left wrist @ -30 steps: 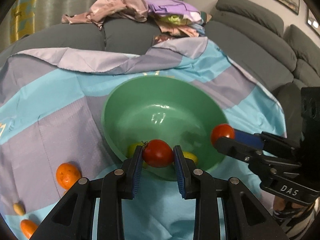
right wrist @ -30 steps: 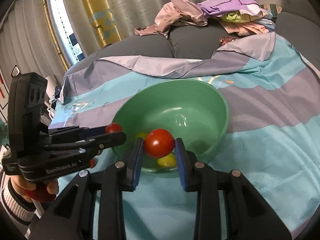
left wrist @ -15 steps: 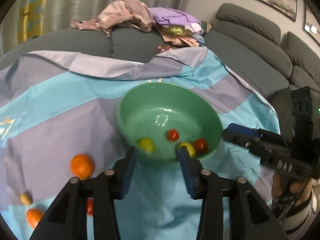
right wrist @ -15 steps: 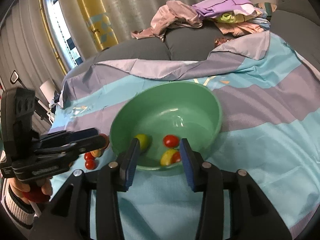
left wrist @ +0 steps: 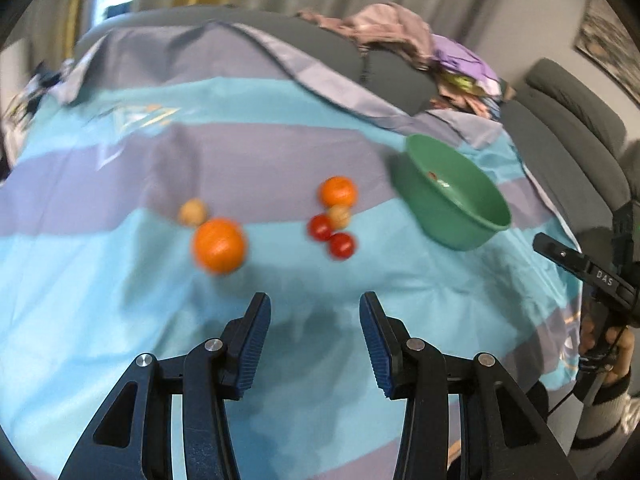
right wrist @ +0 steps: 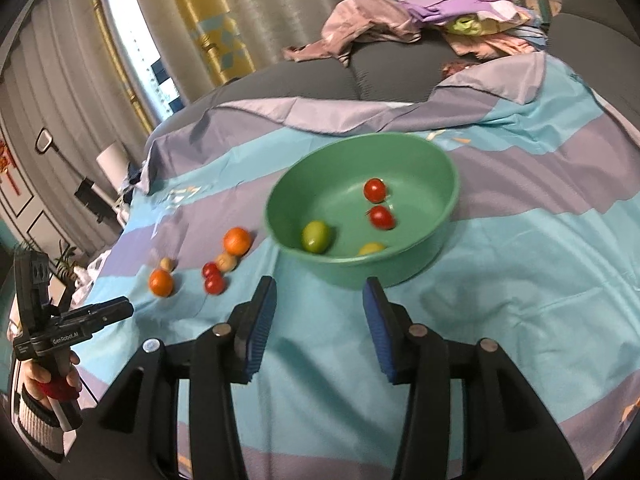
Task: Organize fruits
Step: 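Move both tools back toward the remaining tomatoes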
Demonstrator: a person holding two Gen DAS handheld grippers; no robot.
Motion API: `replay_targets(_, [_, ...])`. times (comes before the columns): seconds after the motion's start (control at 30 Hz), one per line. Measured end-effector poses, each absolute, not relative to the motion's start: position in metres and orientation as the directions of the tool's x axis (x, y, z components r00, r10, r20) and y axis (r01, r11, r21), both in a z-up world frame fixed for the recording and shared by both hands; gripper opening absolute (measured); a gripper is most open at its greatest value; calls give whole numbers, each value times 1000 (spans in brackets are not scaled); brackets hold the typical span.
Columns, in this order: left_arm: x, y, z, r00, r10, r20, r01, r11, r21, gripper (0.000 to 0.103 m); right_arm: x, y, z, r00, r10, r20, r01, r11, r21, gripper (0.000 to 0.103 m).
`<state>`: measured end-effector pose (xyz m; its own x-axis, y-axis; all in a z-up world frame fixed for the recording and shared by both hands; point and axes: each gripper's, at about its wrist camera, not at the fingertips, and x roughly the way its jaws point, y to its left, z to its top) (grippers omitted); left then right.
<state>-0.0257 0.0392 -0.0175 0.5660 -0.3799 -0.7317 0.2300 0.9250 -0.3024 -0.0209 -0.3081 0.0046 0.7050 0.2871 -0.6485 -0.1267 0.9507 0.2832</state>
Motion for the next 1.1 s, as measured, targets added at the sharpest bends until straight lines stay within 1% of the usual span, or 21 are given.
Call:
replay_targets(0.13, [-39,55,-22,572,-374,-730,189,926,-327,45,-22,-284,2,676,317,-666,-178,946,270,46])
replay_targets(0.3, [-46,63,-29,569,-388,-725,175,919,-354,45,-24,-253,-4,637,346,-689,-244,938,245,46])
replay_targets(0.6, [-49,63,-39,552,-428,-716,199,901,-386,45,-20,-209,-22,563,367,-740,-324,922,210,46])
replay_targets(1.1, [-31,53,-39,536,-487,-690,273,873,-404,45,6,-168,-37,511,395,-763,-396,896,199,46])
